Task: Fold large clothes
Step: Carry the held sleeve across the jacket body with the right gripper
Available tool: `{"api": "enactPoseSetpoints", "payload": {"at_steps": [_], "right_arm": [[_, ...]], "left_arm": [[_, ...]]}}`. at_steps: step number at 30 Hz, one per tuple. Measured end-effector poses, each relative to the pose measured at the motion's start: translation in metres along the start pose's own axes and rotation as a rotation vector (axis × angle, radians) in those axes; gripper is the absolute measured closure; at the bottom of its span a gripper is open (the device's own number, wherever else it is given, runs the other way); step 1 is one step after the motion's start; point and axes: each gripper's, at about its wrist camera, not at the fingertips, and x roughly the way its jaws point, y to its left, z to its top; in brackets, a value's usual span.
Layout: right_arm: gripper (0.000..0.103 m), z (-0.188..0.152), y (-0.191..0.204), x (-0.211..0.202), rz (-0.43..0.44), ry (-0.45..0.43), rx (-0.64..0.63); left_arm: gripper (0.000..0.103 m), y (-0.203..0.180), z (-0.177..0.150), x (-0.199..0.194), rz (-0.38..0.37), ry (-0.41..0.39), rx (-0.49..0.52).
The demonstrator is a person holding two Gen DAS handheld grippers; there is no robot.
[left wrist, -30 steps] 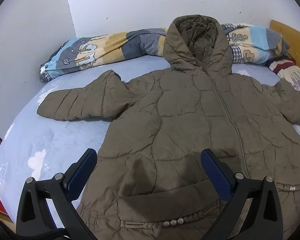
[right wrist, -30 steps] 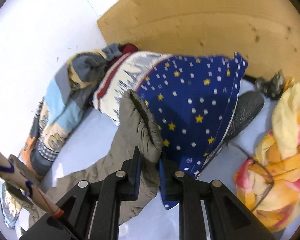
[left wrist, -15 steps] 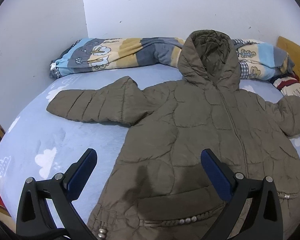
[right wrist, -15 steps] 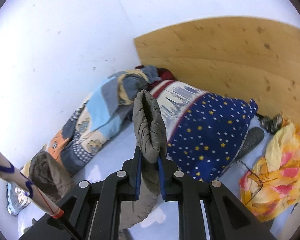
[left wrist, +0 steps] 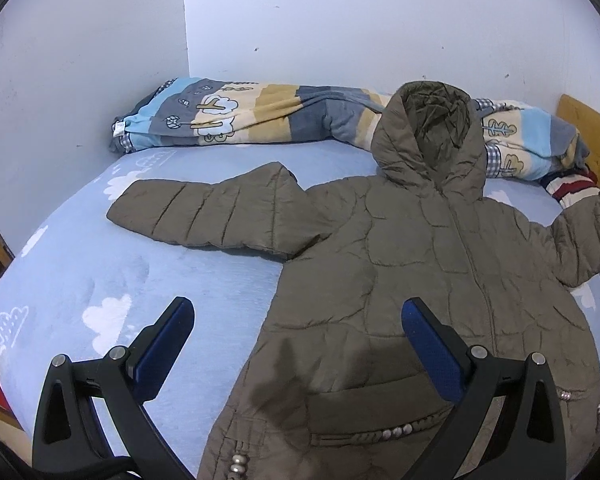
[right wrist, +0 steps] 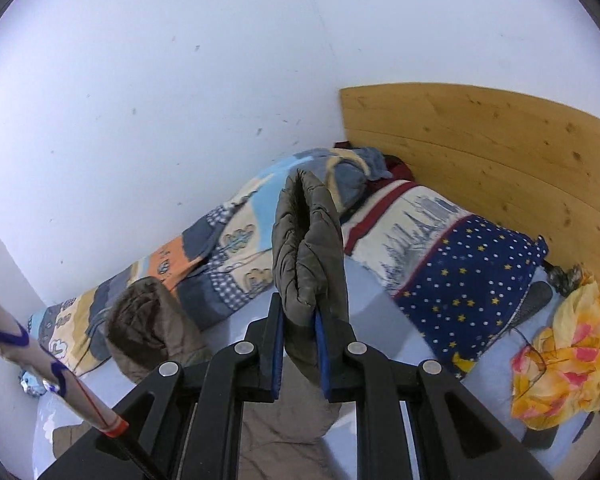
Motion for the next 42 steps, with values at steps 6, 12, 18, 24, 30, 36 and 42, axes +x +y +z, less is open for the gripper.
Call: {"api": "enactPoseSetpoints", "payload": {"at_steps": [6,12,18,24,30,36,42], "right_arm": [[0.088,-0.006,0.041,-0.006,0.026,0.003,-0.049],[0.088,-0.015,0.069,-0.007,0.051,0.014,-0.086],[0.088,-0.033,0.101,-0.005,0.095,0.035,-0.130],[0.088,-0.065,0.145,0.006,0.159,0.080,-0.182],[0.089,-0.109,0.189,0.031,0.204,0.153,-0.236],[0.089,-0.153,0.235,0.064,0.234,0.227,-0.310],[0.089,-0.204,0.269,0.103,0.252,0.310,-0.365]], "left_arm": [[0.000,0.002,0.000,-0.005,-0.009,-0.005,0.001],[0.000,0.007,0.002,-0.008,-0.021,-0.007,-0.022],[0.000,0.006,0.002,-0.004,-0.023,0.008,-0.027],[0.000,0.006,0.008,0.003,-0.010,-0.024,-0.010],[0.000,0.019,0.025,0.044,-0.081,0.075,-0.058],[0.000,0.013,0.018,0.093,-0.051,0.193,-0.050],[0.000,0.001,0.004,0.131,-0.063,0.308,-0.047]]}}
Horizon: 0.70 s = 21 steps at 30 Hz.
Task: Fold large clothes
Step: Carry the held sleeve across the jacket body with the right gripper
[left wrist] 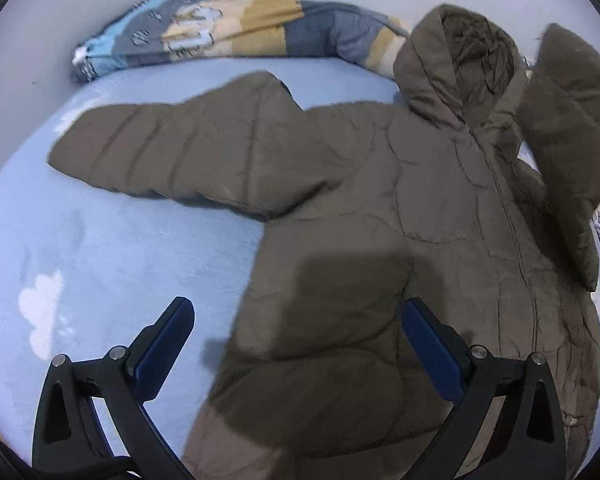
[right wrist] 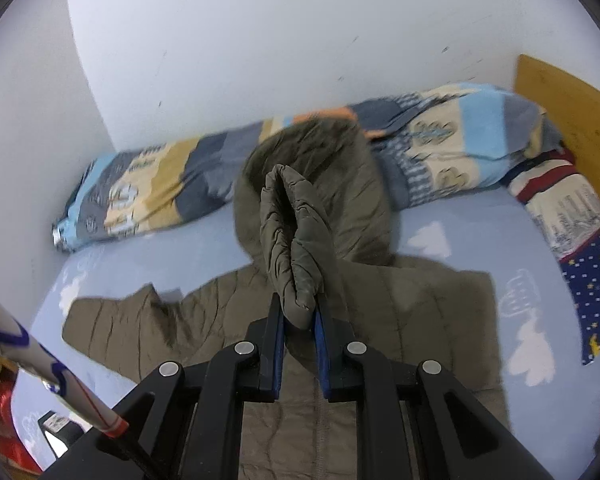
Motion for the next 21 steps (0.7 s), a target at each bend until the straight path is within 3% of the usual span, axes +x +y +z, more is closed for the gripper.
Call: {"api": "enactPoseSetpoints", "payload": {"at_steps": [9,16,21], "right_arm": [[0.089,-0.038,0.033,0.081,0.026,0.129,-0.045],[0.089,-0.060,0.054,0.113,0.048,0.169,-0.083],[0.086,-0.072,0.060,0.129,0.064,0.207,-0.082]], "left_arm": [[0.000,-0.001,0.002,0.020,0.020,0.057,-0.005],[0.000,0.001,0.001,0.025,0.033,0.105,0.011],[0.000,0.003,0.004,0.021,0.019,0.095,0.009]]}}
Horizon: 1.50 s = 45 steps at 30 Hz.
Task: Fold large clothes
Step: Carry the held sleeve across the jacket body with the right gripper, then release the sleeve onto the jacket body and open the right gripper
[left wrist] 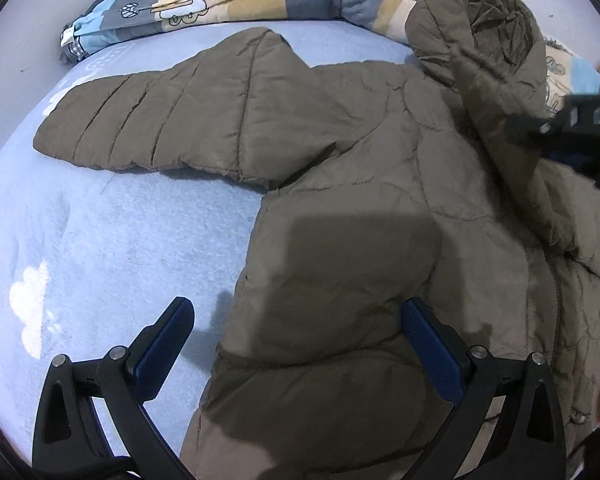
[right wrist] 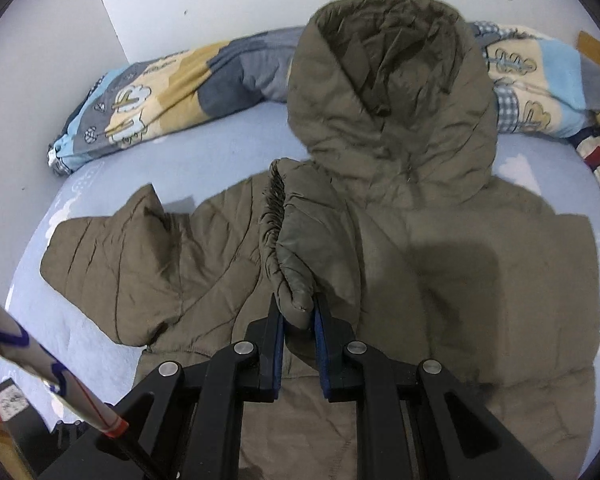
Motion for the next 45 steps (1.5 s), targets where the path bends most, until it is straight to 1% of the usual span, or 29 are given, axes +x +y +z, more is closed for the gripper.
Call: {"api": "enactPoseSetpoints", "payload": {"at_steps": [1,4,6,7,10,11,13,15,17,18,19,20,22,24,27,29,31,33,37,40,45], "right_arm": [[0.083,-0.001,0.002,0.001,0.003,0.003,-0.007],[0.073,0.001,0.004,-0.009,0.056,-0.014,-0.029],[0.067,0.003,0.002,-0.022,0.125,-0.036,-0.034],[0.062,0.004,0.000,-0.027,0.155,-0.034,-0.036],[0.061,0.007,-0.010,-0.044,0.187,-0.069,-0.024],[0.061,0.009,-0.020,-0.052,0.181,-0.093,-0.010],[0.060,0.012,-0.040,-0.060,0.121,-0.120,0.024],[0.060,0.015,-0.070,-0.057,0.028,-0.113,0.090],[0.060,0.012,-0.105,-0.050,-0.065,-0.089,0.173],[0.060,0.008,-0.126,-0.046,-0.123,-0.075,0.219],[0.060,0.006,-0.138,-0.044,-0.157,-0.065,0.241],[0.060,-0.001,-0.158,-0.037,-0.216,-0.037,0.275],[0.060,-0.011,-0.179,-0.026,-0.287,0.005,0.288],[0.060,-0.020,-0.192,-0.017,-0.311,0.029,0.312],[0.060,-0.032,-0.203,-0.004,-0.275,0.045,0.323],[0.058,-0.032,-0.202,0.004,-0.265,0.059,0.312],[0.058,-0.033,-0.206,0.006,-0.254,0.068,0.313],[0.058,-0.030,-0.211,0.001,-0.224,0.071,0.331],[0.058,-0.036,-0.219,-0.034,-0.118,-0.013,0.399],[0.056,-0.054,-0.219,-0.049,-0.094,-0.011,0.404],[0.056,-0.099,-0.211,-0.064,-0.036,0.047,0.380]], "left_arm": [[0.000,0.000,0.001,-0.002,-0.001,-0.010,0.002],[0.000,-0.001,0.002,-0.008,-0.007,-0.032,0.002],[0.000,-0.001,0.002,-0.012,-0.022,-0.050,-0.005],[0.000,-0.001,0.003,-0.015,-0.030,-0.056,-0.008],[0.000,-0.004,0.004,-0.021,-0.044,-0.081,-0.006],[0.000,-0.005,0.004,-0.023,-0.051,-0.088,-0.002],[0.000,-0.008,0.003,-0.027,-0.063,-0.104,0.008],[0.000,-0.011,0.002,-0.029,-0.074,-0.119,0.020],[0.000,-0.018,0.003,-0.029,-0.095,-0.122,0.038],[0.000,-0.021,0.002,-0.028,-0.115,-0.115,0.045],[0.000,-0.024,0.002,-0.026,-0.146,-0.102,0.050],[0.000,-0.027,0.000,-0.024,-0.173,-0.088,0.054],[0.000,-0.034,-0.001,-0.017,-0.207,-0.062,0.063],[0.000,-0.043,-0.003,-0.014,-0.223,-0.054,0.084],[0.000,-0.055,-0.007,-0.008,-0.216,-0.035,0.130],[0.000,-0.061,-0.010,-0.002,-0.188,-0.017,0.160],[0.000,-0.066,-0.012,0.001,-0.161,-0.017,0.186],[0.000,-0.067,-0.012,-0.001,-0.163,-0.022,0.184],[0.000,-0.064,-0.009,-0.009,-0.192,-0.037,0.162],[0.000,-0.062,-0.011,-0.014,-0.184,-0.054,0.168],[0.000,-0.063,-0.013,-0.010,-0.168,-0.037,0.178]]}}
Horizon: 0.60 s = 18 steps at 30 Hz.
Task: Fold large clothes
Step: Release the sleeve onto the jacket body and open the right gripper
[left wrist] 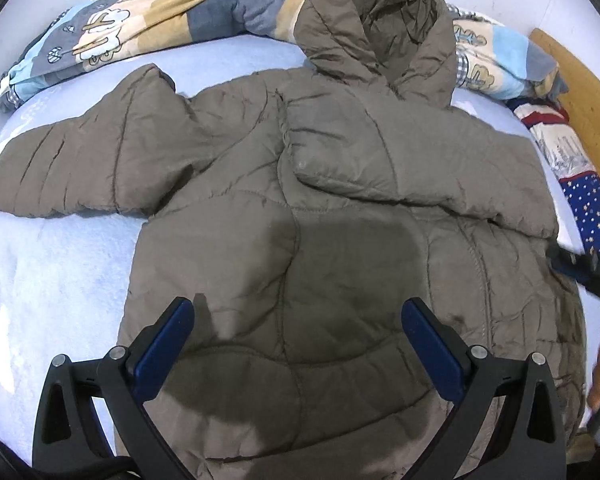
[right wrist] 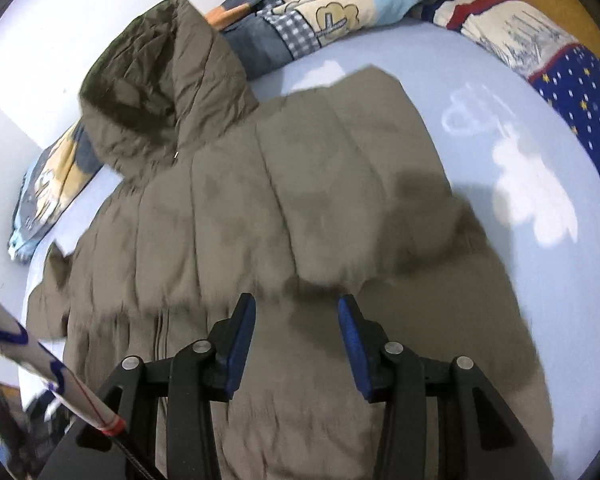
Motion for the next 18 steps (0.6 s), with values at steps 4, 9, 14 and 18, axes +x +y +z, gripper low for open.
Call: {"api": "enactPoseSetpoints", "payload": {"at_steps": [4,9,14,18], "right_arm": [[0.056,-0.037,0.002,-0.003,0.006,0.032,-0.059],[0.056,-0.050,0.012,-0.009,0.006,0.011,-0.088],[0.051,-0.051,0.044,-0.005,0.064,0.017,-0.208],[0.051,-0.054,0.046,0.016,0.053,0.087,-0.208]], "left_arm": [[0.000,-0.004,-0.002,0.003,0.037,-0.002,0.022],[0.000,0.007,0.003,-0.009,0.046,-0.047,-0.008],[0.000,0.028,0.008,-0.018,0.082,-0.074,-0.056],[0.000,0.045,0.013,-0.023,0.128,-0.091,-0.055]]}}
